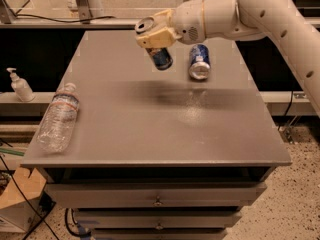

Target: Place redbull can upright

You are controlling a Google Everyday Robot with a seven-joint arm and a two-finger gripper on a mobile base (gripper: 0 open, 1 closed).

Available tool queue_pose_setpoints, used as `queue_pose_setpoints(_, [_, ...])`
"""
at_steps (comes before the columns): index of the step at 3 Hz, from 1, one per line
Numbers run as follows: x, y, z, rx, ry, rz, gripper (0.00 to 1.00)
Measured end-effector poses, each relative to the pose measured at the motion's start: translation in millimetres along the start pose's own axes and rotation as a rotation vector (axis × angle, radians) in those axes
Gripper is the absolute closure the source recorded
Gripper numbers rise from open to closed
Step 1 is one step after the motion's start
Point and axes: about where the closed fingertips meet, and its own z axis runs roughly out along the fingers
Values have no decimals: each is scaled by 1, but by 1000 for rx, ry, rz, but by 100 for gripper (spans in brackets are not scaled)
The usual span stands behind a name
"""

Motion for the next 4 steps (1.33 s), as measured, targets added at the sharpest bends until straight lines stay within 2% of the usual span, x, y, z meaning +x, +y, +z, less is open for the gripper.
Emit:
queue_pose_setpoints(2, [2, 17, 1, 56, -229, 132, 100])
queue_pose_setpoints(3, [9, 26, 5, 69, -302, 175, 100])
queue_pose_setpoints(4, [17, 32, 10, 75, -347, 211, 82])
